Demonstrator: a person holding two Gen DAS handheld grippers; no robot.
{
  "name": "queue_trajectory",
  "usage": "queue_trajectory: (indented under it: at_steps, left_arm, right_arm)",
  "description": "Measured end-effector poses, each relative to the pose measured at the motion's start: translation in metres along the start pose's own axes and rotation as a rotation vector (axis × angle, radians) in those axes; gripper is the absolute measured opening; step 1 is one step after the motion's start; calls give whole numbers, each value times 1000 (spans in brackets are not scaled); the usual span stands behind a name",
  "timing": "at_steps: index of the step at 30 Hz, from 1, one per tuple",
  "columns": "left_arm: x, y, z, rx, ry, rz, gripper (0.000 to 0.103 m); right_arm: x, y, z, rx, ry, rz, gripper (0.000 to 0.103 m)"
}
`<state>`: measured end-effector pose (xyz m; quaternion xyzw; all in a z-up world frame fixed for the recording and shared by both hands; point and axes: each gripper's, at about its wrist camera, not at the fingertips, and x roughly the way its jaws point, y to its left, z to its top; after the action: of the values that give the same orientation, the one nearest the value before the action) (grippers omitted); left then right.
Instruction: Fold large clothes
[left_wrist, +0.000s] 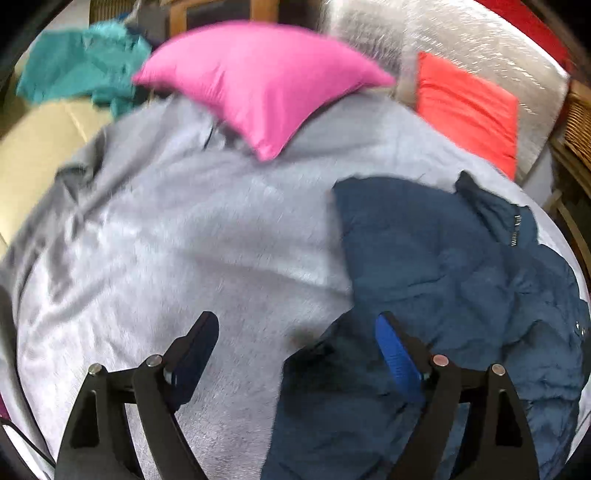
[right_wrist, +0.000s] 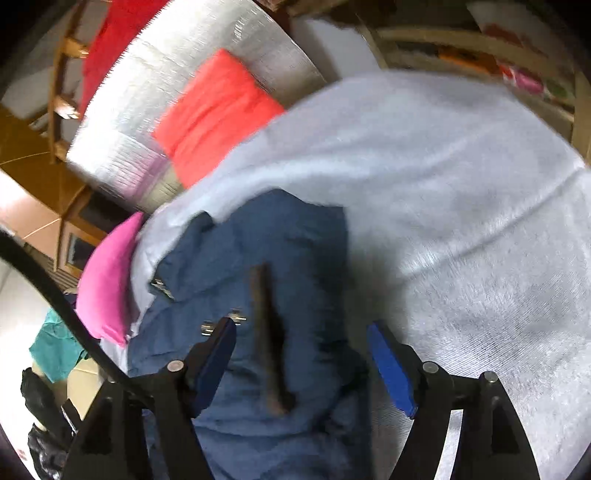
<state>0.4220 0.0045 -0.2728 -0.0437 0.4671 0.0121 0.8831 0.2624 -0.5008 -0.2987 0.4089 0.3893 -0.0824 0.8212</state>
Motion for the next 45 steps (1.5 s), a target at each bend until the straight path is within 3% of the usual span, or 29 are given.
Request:
queue_trajectory:
  at_steps: [3,7,10,11,14,17,20,29,35,39,45]
  left_arm:
    - [11,5,-2,-14,46,-29,87]
    - [16,-3,-7,9,50,-46,85]
    - [12,-8,-9,21,56,-54,76]
    - [12,-8,-9,20,54,-49,76]
    - [12,-6,-8,16,56,-27,77]
    - [16,-4,-10,9,74,-31,78]
    - [11,-3,-12,32,71,-29,78]
    - [-37,2,-28,99,-8,-22,78]
    - [-67,10,-56,198,-75,21,78]
    - [-73,24,-69,175,-59,13,78]
    - [-76,40,-73,104,-63,-23,78]
  right_arm:
    - [23,-2,-5,11,84,39,77]
    - [48,11,-22,-85,148,-25,75]
    - [36,34,-28,-165,85,-56,47]
    - [30,39,-28,-182,57,-60,43]
    - [16,51,-31,-236,2,-51,43]
    - [37,38,-34,-202,72,-109,44]
    - [31,32,-30,-153,83,-78,46]
    - [-15,19,-32,-106,24,-44,50]
    - [-47,13,-47,-128,-13,5,53]
    - [-64,16,-64,-169,-19,51,61]
    - [-69,10,-73,-130,-2,73,61]
